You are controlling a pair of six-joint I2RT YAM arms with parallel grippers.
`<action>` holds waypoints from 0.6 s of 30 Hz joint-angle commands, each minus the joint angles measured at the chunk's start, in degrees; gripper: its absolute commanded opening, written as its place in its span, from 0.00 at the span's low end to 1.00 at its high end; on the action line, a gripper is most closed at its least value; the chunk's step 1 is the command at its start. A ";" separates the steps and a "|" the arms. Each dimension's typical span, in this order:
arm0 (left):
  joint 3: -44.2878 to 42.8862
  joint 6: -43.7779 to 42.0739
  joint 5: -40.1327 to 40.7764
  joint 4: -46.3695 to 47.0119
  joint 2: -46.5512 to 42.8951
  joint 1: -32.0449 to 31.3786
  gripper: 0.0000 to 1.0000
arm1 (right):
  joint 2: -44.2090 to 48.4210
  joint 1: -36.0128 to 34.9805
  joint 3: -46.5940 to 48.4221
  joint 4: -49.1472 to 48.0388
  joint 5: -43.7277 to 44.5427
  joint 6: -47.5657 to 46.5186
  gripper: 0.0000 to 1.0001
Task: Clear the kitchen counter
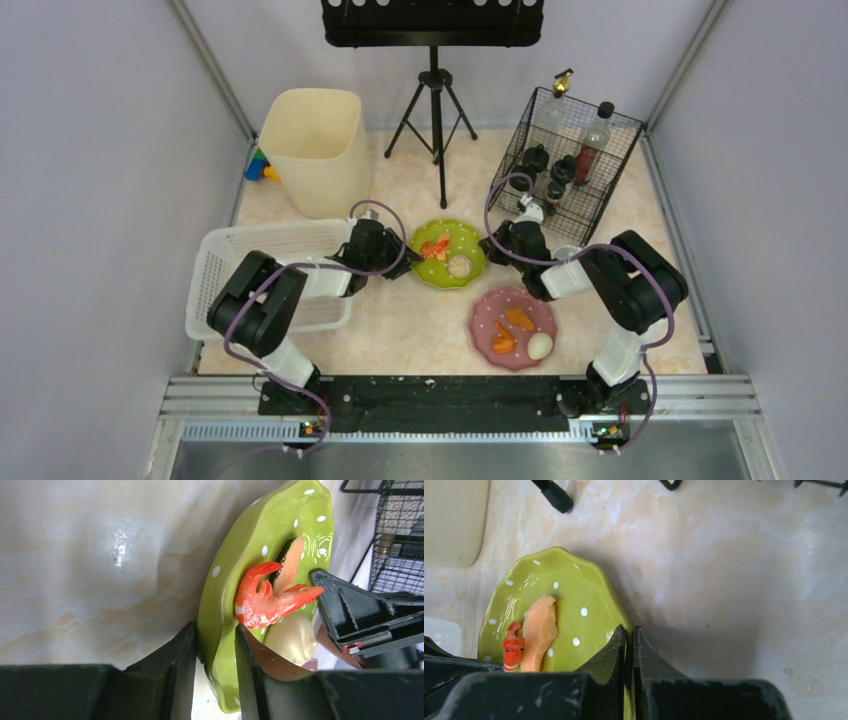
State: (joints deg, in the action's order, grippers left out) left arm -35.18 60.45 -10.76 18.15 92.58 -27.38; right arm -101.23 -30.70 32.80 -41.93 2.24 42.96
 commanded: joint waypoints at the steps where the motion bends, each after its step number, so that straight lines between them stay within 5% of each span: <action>1: -3.35 10.17 -14.45 33.24 2.10 -6.45 0.37 | -0.23 -9.36 0.21 2.62 -25.23 4.41 0.00; 18: -5.86 10.47 -15.12 33.84 4.60 -8.77 0.34 | 1.16 -9.29 -2.91 0.88 -25.37 3.84 0.00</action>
State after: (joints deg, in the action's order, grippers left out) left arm -35.03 65.78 -12.21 28.69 97.41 -28.91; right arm -100.29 -30.70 30.72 -43.46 5.67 42.65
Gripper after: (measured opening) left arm 0.371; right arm 0.023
